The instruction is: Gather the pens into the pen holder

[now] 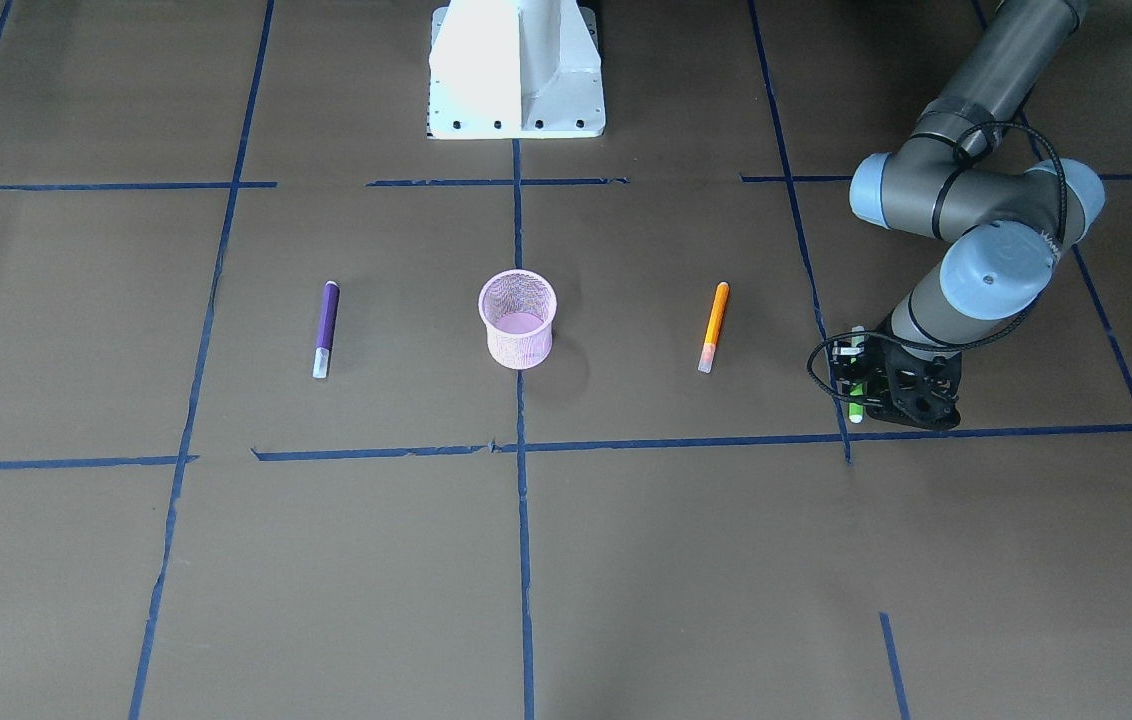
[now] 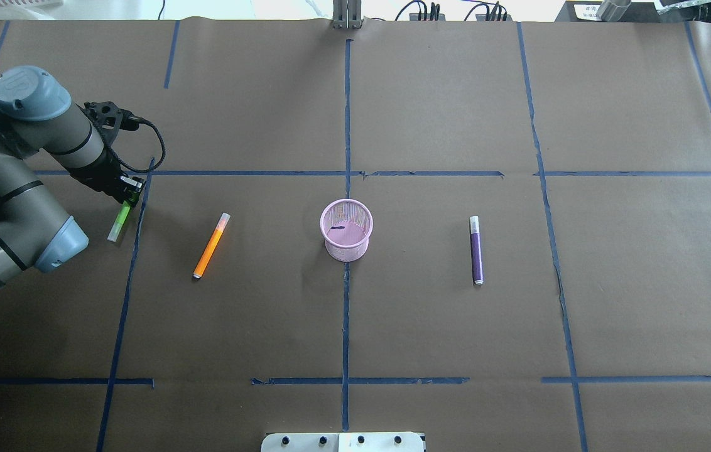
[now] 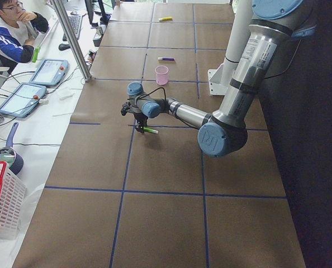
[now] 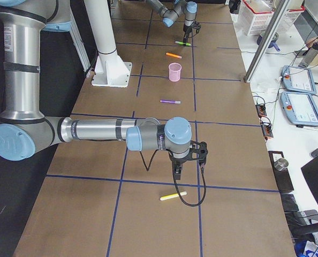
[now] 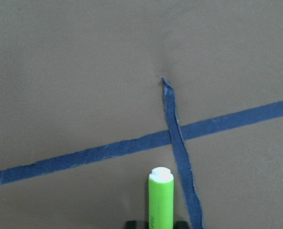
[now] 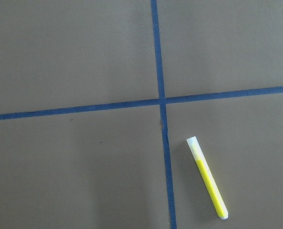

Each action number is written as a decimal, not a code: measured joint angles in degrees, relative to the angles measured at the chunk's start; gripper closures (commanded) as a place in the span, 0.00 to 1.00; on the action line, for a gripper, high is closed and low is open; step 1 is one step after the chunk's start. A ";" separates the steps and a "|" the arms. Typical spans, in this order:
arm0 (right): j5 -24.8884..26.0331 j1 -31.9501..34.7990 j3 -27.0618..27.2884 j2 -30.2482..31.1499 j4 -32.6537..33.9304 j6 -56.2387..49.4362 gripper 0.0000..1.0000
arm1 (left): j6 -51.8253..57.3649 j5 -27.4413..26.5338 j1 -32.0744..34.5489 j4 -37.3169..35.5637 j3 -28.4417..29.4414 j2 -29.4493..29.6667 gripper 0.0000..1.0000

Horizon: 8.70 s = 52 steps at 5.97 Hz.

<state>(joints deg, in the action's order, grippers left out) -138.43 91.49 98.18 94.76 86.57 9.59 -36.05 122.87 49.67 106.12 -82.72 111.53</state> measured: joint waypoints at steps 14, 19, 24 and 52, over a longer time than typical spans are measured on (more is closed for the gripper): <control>-2.92 0.00 0.25 0.26 -0.11 -0.32 0.00 | -1.72 -49.13 -22.70 56.39 -6.76 9.90 1.00; -3.20 0.00 0.04 0.23 0.00 -0.12 0.00 | -1.57 -54.48 -28.62 60.38 0.51 12.21 0.71; -3.08 0.00 -0.27 0.17 -0.03 -0.32 0.00 | -1.39 -54.36 -29.23 61.91 0.71 12.33 0.00; -0.03 -12.41 -29.42 -7.63 -34.79 -10.31 1.00 | -7.80 -21.46 -4.82 26.94 -9.30 9.34 0.00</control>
<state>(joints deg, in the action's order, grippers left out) -138.46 79.09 68.77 87.13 51.78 -0.72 -43.85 101.41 44.84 133.06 -92.02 120.87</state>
